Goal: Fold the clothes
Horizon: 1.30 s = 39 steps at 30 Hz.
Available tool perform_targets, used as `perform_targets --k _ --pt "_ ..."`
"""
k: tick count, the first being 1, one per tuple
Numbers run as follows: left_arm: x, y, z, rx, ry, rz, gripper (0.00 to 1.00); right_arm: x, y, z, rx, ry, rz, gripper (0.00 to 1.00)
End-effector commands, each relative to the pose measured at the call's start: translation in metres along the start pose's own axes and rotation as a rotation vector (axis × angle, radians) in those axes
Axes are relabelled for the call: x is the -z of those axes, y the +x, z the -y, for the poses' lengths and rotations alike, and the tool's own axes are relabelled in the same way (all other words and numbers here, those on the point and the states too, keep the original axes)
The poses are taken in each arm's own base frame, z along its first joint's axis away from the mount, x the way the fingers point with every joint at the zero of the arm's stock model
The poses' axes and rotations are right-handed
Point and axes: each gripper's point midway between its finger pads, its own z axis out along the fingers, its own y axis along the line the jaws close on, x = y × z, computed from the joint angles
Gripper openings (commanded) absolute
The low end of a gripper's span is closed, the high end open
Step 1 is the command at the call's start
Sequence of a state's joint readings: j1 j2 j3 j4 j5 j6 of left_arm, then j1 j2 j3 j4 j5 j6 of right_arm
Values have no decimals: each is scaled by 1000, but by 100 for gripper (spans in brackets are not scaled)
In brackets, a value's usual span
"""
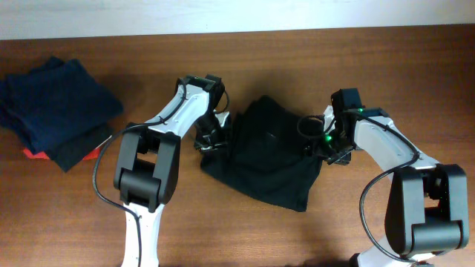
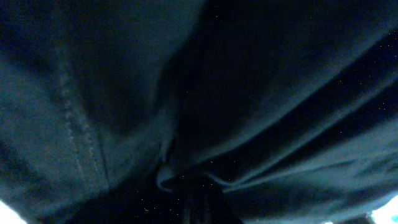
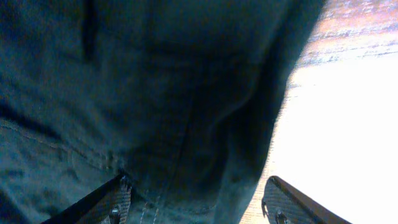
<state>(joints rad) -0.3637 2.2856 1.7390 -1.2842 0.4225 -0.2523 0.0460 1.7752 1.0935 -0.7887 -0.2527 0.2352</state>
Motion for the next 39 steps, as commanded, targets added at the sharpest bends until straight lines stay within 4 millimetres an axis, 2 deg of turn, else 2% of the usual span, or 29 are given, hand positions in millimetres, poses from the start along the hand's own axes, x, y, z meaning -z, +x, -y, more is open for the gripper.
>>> perform_targets --k 1,4,6,9,12,13,14,15,17,21,23,25,26,27,28,29,30,33,35,39 --pt "3 8 -3 7 -5 -30 16 -2 -2 5 20 36 17 72" --pt "43 -17 9 -39 41 134 26 -2 -1 5 25 37 12 72" --pt "59 -28 14 -56 58 203 33 -2 -1 5 25 37 12 72" --pt "61 -34 9 -1 40 229 34 -2 -1 5 29 37 12 72" --pt "68 -48 46 -186 190 296 33 -2 -1 5 29 36 13 72" --pt "69 -56 52 -223 184 336 42 -2 -1 5 29 36 12 72" --pt "70 -62 59 -264 182 368 46 -2 -1 5 29 36 12 72" --pt "69 -65 62 -277 170 385 50 -2 -1 5 29 37 12 72" --pt "65 -73 56 -282 86 418 52 -2 0 5 28 37 8 72" --pt "60 -72 57 -288 62 416 54 -2 0 5 27 38 6 72" --pt "51 -76 42 -269 -2 423 53 -2 3 6 25 40 -3 72" --pt "41 -73 41 -270 16 407 47 -2 4 6 24 40 -7 72" --pt "39 -70 45 -293 40 394 41 -2 4 6 24 41 -8 72" --pt "38 -69 49 -318 42 390 36 -1 4 6 23 42 -10 70" --pt "35 -67 52 -349 37 387 34 -1 5 7 22 45 -11 62" --pt "32 -64 56 -387 29 379 34 0 2 14 9 80 0 55" --pt "29 -62 59 -413 23 373 34 2 -1 18 -8 84 8 54" --pt "25 -59 64 -426 14 368 34 18 -8 28 -58 81 16 53" --pt "24 -58 64 -426 13 365 39 32 -11 40 -102 84 21 53" --pt "11 -55 56 -417 6 346 39 37 3 61 -155 121 -35 54"
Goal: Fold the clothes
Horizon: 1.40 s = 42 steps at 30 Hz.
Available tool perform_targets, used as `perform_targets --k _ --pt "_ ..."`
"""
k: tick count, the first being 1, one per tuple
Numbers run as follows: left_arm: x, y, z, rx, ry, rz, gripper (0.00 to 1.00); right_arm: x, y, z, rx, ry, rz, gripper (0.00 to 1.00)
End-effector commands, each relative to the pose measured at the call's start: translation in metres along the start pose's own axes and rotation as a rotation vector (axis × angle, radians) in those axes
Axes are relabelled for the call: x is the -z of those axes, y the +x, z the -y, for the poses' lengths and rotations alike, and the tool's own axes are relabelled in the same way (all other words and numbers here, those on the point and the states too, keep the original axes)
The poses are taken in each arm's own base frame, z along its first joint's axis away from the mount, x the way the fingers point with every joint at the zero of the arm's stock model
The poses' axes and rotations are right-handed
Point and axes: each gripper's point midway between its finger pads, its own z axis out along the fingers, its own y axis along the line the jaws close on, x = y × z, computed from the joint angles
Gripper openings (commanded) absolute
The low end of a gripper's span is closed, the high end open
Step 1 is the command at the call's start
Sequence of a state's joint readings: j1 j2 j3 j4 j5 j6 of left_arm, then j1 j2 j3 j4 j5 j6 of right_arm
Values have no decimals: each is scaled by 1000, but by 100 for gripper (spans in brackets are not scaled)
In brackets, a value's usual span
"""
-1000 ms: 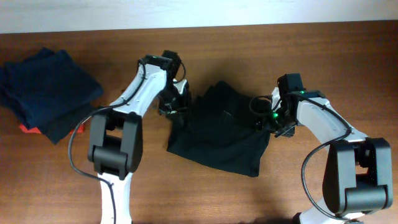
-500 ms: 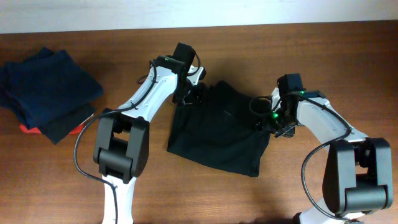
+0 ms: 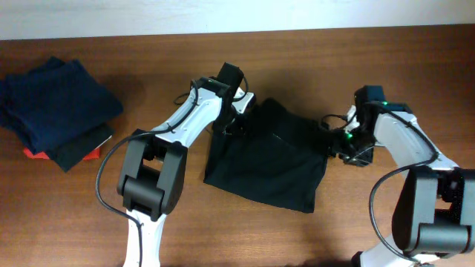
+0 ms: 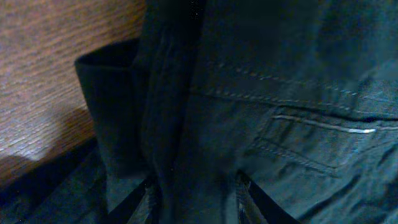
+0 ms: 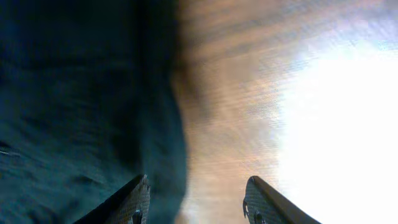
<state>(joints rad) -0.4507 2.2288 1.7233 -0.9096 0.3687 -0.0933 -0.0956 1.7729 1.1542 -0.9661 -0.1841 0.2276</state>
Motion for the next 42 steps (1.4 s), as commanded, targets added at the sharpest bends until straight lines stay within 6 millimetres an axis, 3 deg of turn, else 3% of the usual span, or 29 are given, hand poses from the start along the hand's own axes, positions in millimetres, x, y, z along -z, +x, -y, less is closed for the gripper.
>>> perform_targets --k 1,2,4,5,8,12,16,19,23,31,36,42 --pt "-4 10 -1 -15 8 -14 39 10 -4 11 -4 45 26 54" --pt "-4 11 -1 -14 7 -18 33 9 -3 11 -4 45 22 54" --pt "-4 11 0 -15 13 -15 6 7 -2 12 -3 47 14 55" --pt "-2 10 5 -14 37 -16 0 3 1 13 -5 50 5 55" --pt "11 6 8 -10 57 -1 0 -12 7 14 -5 32 0 55" --pt "34 7 17 -13 72 21 0 -32 15 0 0 -80 -1 58" --pt "37 15 20 6 86 -9 0 -39 21 -7 35 -98 -7 58" --pt "38 32 19 38 79 -79 0 -43 23 -24 189 -78 7 58" --pt "45 76 17 115 57 -256 0 -49 21 -20 318 166 61 58" --pt "61 119 19 193 39 -437 0 -91 37 -2 302 278 -66 58" --pt "71 144 8 335 -125 -538 1 -87 30 15 197 291 -53 58" --pt "60 162 16 365 -159 -590 0 -82 22 39 106 283 -53 58"
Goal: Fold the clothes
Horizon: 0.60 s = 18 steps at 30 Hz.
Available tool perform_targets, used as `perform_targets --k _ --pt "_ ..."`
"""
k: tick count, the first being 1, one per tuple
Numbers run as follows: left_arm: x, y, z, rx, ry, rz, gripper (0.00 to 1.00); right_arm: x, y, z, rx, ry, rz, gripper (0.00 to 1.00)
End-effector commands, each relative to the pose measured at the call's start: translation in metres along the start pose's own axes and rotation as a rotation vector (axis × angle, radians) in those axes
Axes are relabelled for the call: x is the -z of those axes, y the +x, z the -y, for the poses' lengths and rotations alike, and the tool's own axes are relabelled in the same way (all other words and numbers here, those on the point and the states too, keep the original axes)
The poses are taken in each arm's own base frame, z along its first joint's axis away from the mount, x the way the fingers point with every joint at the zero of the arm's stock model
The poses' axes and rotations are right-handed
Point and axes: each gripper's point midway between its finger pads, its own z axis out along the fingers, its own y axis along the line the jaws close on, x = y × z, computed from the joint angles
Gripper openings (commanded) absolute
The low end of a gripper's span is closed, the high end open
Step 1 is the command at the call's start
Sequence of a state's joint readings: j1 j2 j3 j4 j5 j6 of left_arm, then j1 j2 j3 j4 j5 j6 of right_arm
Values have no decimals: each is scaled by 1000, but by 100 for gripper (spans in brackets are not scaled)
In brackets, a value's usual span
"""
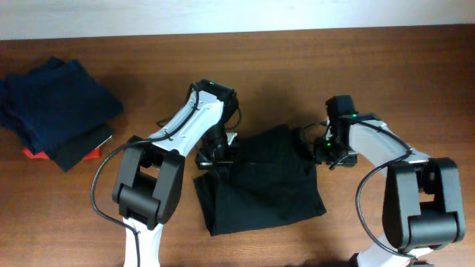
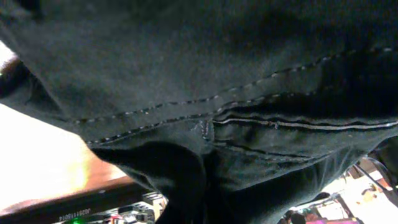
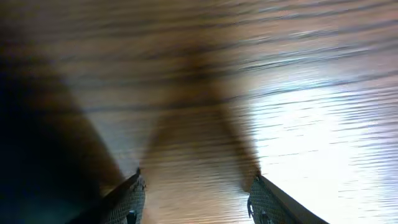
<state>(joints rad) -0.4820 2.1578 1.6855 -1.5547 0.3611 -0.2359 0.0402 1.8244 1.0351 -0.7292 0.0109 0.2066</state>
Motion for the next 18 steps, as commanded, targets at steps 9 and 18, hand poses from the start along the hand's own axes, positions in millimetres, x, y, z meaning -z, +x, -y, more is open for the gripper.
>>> perform_targets --k 9,18 --pt "-52 8 -23 155 -58 -27 0 -20 46 -26 141 -246 -232 57" --pt "-26 -112 -11 31 -23 477 3 30 7 -38 146 -339 -196 58"
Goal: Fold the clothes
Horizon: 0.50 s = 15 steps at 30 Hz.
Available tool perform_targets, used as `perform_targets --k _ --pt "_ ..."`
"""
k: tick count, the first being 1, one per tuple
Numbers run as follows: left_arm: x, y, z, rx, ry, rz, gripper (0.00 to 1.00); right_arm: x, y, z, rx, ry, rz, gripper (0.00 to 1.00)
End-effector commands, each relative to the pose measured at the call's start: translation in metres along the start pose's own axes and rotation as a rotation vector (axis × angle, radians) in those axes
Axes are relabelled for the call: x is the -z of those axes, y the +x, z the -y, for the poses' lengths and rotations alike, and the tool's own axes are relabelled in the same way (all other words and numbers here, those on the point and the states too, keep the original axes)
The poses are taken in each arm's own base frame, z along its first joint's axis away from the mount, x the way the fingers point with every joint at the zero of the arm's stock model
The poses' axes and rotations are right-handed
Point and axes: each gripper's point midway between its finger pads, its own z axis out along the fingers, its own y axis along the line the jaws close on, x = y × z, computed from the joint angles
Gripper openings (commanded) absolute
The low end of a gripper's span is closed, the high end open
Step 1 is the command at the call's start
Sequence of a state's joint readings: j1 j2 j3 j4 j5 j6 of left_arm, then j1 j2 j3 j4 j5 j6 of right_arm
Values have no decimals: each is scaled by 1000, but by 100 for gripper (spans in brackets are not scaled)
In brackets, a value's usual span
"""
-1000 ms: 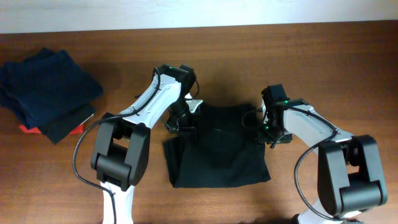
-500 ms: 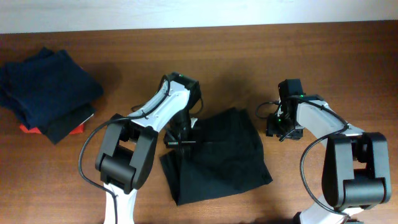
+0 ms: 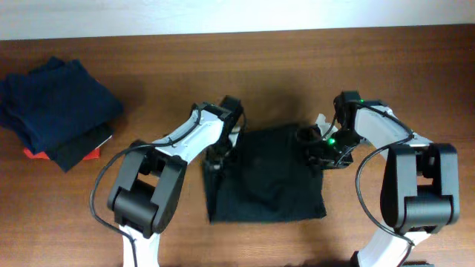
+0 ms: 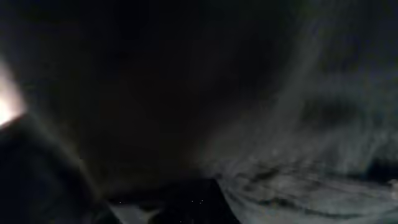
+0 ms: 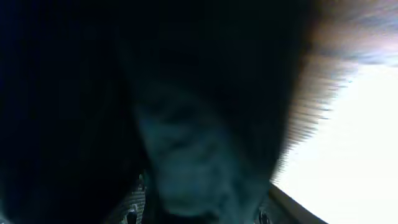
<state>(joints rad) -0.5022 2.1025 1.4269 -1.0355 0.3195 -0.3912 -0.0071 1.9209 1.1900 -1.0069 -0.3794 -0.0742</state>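
Observation:
A black garment (image 3: 267,178) lies folded into a rough rectangle at the middle of the table. My left gripper (image 3: 217,156) sits at the garment's left edge; in the left wrist view dark blurred cloth (image 4: 298,124) fills the frame and hides the fingers. My right gripper (image 3: 318,148) is at the garment's upper right corner. In the right wrist view its fingers (image 5: 135,211) stand wide apart with dark cloth (image 5: 186,155) bunched between them.
A stack of folded dark blue clothes (image 3: 56,104) lies at the far left, with something red (image 3: 33,154) showing under it. Bare brown table (image 3: 415,74) surrounds the garment.
The garment has gone from a tilted shape to a squarer rectangle. The right gripper has moved from bare wood onto the garment's right corner. The left gripper is still at the left edge.
At first both grippers were at the sides of a crumpled black garment. Then the left one was at its far left corner, cloth between its fingers, and the right one at the right edge. The garment then lay lower and tilted, and now lies squared.

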Motion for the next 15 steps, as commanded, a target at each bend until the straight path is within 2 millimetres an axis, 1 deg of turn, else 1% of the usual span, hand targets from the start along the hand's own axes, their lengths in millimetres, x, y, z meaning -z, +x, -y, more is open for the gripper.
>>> perform_targets --k 1,2,4,6,7,8,10,12,14,15 --pt "10 -86 -12 -44 -61 340 6 30 -25 13 -53 74 70 58" --pt "20 -107 -11 -87 -40 422 6 36 -30 13 -48 89 85 58" --pt "40 -135 -16 -100 -13 527 9 45 -38 17 -40 130 110 59" --pt "56 -147 -23 -79 0 564 9 44 -40 21 -38 149 118 59" --pt "64 -149 -22 -80 17 564 9 43 -42 25 -39 171 124 60" --pt "70 -148 -17 -83 45 553 9 42 -43 29 -52 186 131 59" --pt "75 -145 -15 -80 56 533 9 40 -47 28 -47 185 148 60" --pt "73 -141 -15 -79 51 515 9 38 -53 24 -30 187 170 59" --pt "71 -139 -14 -80 48 506 9 33 -63 15 6 212 201 60" --pt "70 -138 -12 -84 48 504 9 27 -70 11 19 229 213 62"
